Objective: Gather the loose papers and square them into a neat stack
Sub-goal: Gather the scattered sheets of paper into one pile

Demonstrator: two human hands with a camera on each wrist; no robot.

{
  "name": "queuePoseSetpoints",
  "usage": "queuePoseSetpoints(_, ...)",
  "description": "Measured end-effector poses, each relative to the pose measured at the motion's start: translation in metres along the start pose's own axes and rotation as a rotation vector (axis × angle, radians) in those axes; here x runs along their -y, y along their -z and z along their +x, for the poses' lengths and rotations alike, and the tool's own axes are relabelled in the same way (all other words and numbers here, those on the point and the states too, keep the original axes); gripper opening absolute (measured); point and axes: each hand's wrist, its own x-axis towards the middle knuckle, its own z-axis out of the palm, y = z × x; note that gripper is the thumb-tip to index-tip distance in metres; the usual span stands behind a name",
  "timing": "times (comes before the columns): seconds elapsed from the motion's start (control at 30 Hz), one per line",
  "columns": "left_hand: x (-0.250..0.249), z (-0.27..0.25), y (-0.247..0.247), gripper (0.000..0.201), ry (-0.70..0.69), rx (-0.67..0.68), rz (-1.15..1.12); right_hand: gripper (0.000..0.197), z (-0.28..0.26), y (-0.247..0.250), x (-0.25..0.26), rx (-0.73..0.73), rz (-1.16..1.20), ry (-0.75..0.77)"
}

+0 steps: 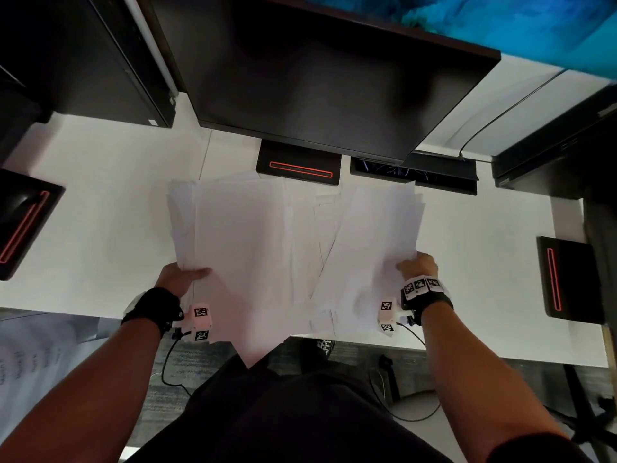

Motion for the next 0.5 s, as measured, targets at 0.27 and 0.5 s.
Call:
queuePoseSetpoints(0.27, 0.006, 0.008, 0.002, 0.044, -0.003, 0.006, 0.017, 0.069, 0.011, -0.012, 0.000, 0.005, -0.256, -0.026)
queuePoseSetpoints(0.5, 0.015, 0.018, 0.006, 0.050, -0.012, -0.004, 0.028, 0.051, 0.009, -0.012, 0.002, -0.037, -0.465, 0.040)
